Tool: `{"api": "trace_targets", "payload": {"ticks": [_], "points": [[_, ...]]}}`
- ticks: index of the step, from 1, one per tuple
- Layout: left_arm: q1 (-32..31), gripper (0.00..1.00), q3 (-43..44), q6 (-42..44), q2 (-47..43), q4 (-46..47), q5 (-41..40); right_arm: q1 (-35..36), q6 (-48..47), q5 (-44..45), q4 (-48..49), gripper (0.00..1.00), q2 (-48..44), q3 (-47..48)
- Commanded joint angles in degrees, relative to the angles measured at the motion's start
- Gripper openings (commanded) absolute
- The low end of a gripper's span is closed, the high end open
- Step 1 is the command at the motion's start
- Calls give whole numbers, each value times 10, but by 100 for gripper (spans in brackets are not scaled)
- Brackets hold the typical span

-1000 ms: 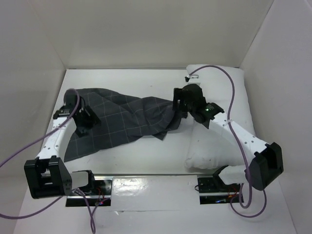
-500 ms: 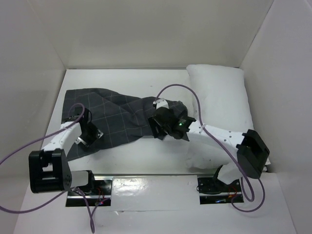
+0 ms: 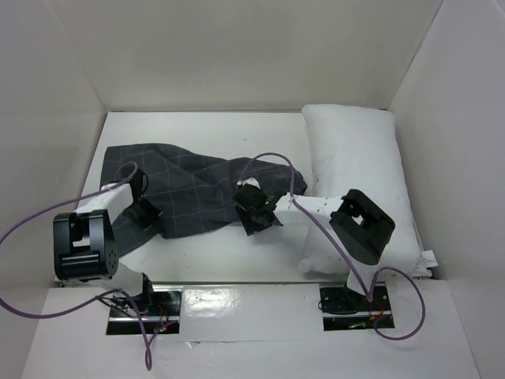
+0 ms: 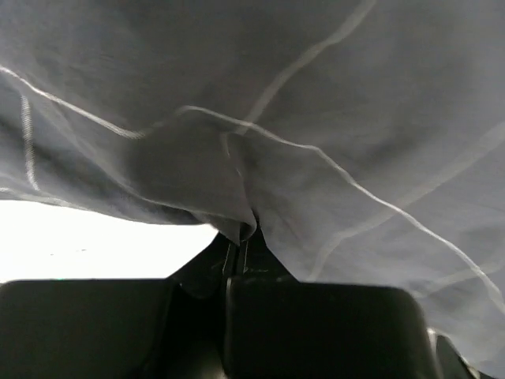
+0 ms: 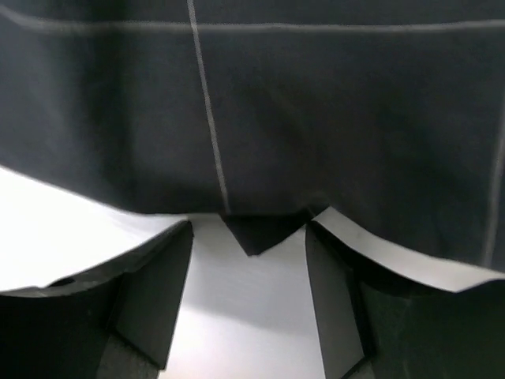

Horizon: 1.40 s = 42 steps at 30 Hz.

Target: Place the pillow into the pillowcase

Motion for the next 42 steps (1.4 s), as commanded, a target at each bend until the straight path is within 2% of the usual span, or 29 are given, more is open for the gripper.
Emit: {"api": "trace_targets", "payload": {"ticks": [1,2,3,4,5,6,7,9,12,13,14,16,17,18,19,22,25,26,27,29,30,31,32,33,35,38,41,42], "points": [[3,0,65,7,-17,24,5,-9,10,1,44,66,30,24],[3,0,77,7,-24,17,-1,-15,10,1,57,60,35,24],[8,0,102,7,-31,11,-1,-15,10,1,65,48,42,24],[8,0,116,12,-36,-2,-1,-15,15,1,65,23,42,33],[8,0,130,12,-43,-7,-1,-15,20,12,60,11,42,40],[13,0,160,18,-43,-12,-1,-15,20,23,54,3,42,47],[14,0,176,18,-43,-18,-1,-22,20,52,46,0,42,61],[20,0,231,25,-38,-24,-1,-39,2,77,28,0,27,89],[36,0,310,34,7,-24,30,-112,-36,102,14,0,7,137],[36,0,388,39,26,-32,41,-135,-51,102,8,0,1,160],[45,0,436,45,48,-41,53,-179,-77,102,0,0,-6,217],[61,0,538,60,116,-77,95,-219,-99,102,0,0,-12,282],[68,0,642,60,136,-91,107,-248,-117,95,-6,0,-12,344],[74,0,692,65,155,-103,120,-261,-124,87,0,0,-21,365],[87,0,778,65,186,-122,141,-269,-138,76,11,0,-39,378],[114,0,844,65,202,-122,188,-264,-153,62,75,0,-85,333],[135,0,828,65,190,-115,200,-229,-159,77,160,0,-178,155],[150,0,786,65,181,-105,200,-219,-150,77,179,0,-224,101],[157,0,761,65,161,-89,205,-196,-123,86,193,0,-246,-4],[170,0,712,71,141,-77,212,-169,-91,94,223,0,-281,-100],[170,0,666,76,131,-70,206,-148,-44,95,223,0,-301,-160],[170,0,644,84,118,-58,206,-140,-31,88,192,12,-301,-177],[170,0,613,90,118,-58,201,-130,-20,94,174,28,-307,-188],[170,0,603,97,118,-58,201,-115,3,129,155,34,-307,-188],[170,0,567,105,110,-58,194,-110,3,145,114,35,-312,-174],[170,0,512,105,81,-41,194,-120,-16,142,114,44,-319,-140],[170,0,459,111,69,-32,180,-152,-33,85,120,48,-266,-53],[170,0,453,117,69,-32,179,-158,-39,75,107,48,-212,10]]}}
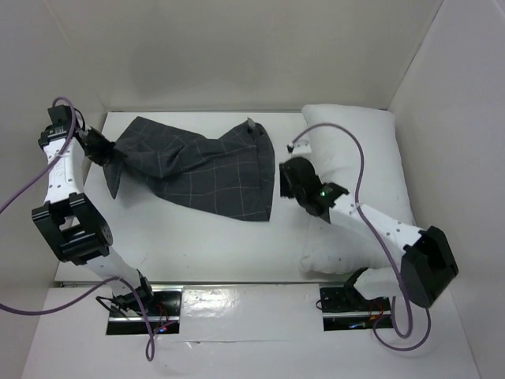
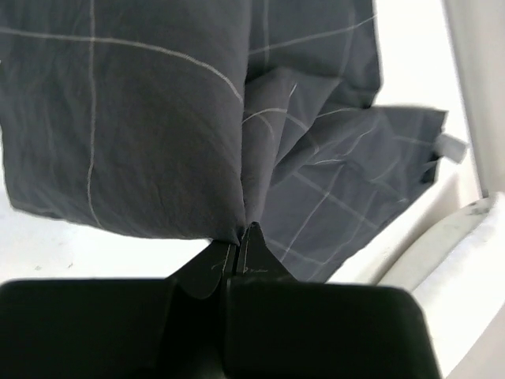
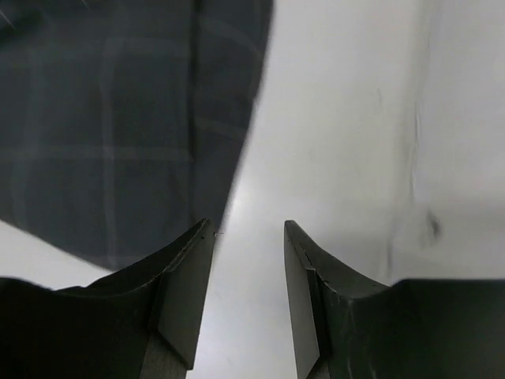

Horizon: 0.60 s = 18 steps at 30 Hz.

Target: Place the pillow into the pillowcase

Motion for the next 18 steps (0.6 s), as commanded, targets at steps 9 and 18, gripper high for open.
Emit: {"api": "trace_targets", "payload": {"ticks": [9,18], "points": [[1,0,-33,34,-42,35,16,-40,-42,-51,-95,50,417,503],[1,0,-61,46,-58,35,23,-76,-16,-132,-130,71,621,730]]}}
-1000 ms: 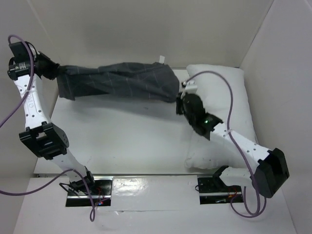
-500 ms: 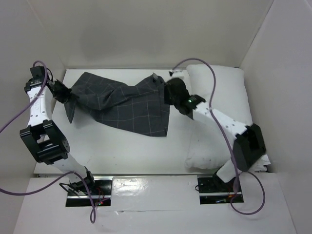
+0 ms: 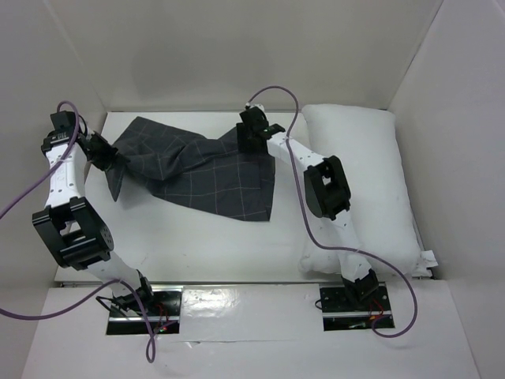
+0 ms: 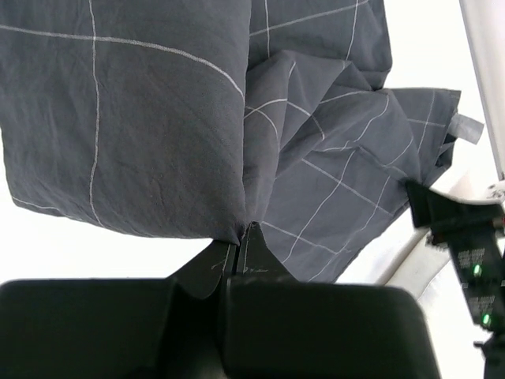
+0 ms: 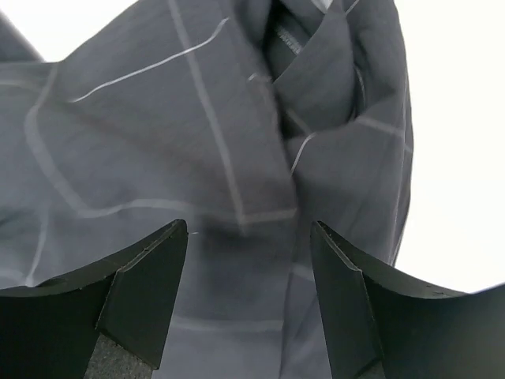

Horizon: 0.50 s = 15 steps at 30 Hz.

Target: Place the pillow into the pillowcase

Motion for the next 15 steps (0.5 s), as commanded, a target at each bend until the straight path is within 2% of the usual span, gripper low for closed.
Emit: {"api": "trace_targets", "payload": {"ticks": [1,5,7,8,9,10,13,15], "points": [[1,0,-7,17,-30,12,6,-6,8,-24,-21,71,23,66],[1,0,-7,17,-30,12,6,-16,8,-37,-21,71,37,61],[1,0,-7,17,-30,12,6,-23,8,-51,-4,64,37,56],[1,0,-7,17,-30,12,6,-23,8,-58,-3,58,37,50],[1,0,-7,17,-30,12,6,-23,8,-66,3,43,37,44],[1,0,-7,17,-30,12,6,-23,8,-72,10,32,30,43],[1,0,-7,17,-30,12,0,-23,8,-72,18,7,5,29],[1,0,-7,17,-30,12,0,-23,8,-66,25,2,-17,29]]}}
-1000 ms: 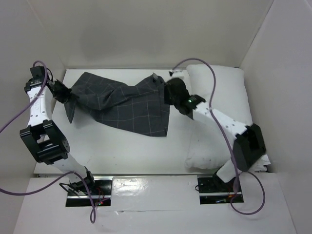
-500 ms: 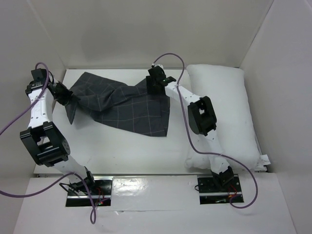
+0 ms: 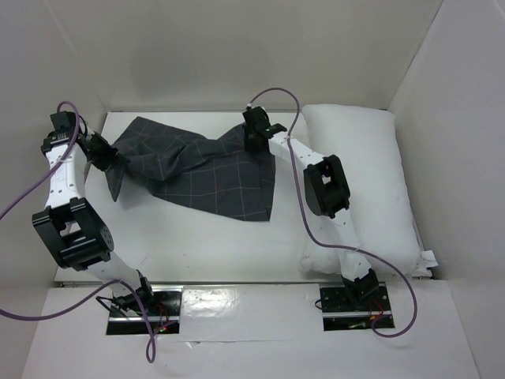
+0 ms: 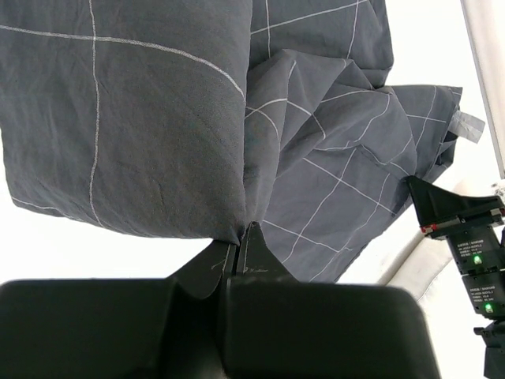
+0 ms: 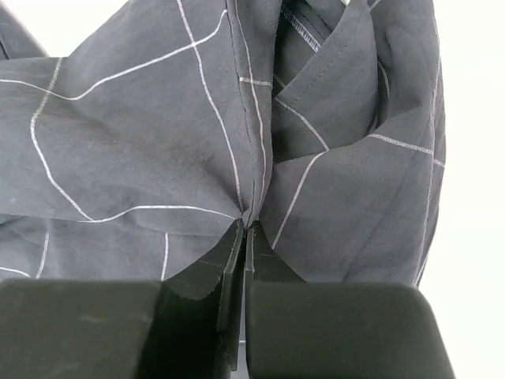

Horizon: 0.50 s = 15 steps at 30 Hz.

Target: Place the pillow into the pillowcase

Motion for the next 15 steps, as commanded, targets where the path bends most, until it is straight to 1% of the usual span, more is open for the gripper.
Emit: {"api": "trace_targets", "payload": {"ticks": [1,2,5,8,9,11,12,13,15], "points": [[1,0,-1,9,-26,12,1,-2,0,-1,19,2,-59,0],[1,0,5,9,-20,12,1,-7,0,-1,19,0,-64,8],[1,0,30,9,-14,12,1,-21,-6,5,5,0,-85,47],[1,0,86,-2,13,12,11,-51,-6,-2,18,0,-132,66],[1,0,133,-8,20,-5,26,-58,-6,-10,31,0,-179,60],[1,0,184,-8,42,-20,26,-78,-12,-28,88,0,-241,-4],[6,0,239,-8,50,-32,19,-85,-17,-35,107,0,-305,-32],[6,0,262,-8,58,-54,19,-92,-17,-43,126,0,-336,-83],[12,0,289,-8,68,-60,13,-113,-17,-74,159,0,-391,-125]]}}
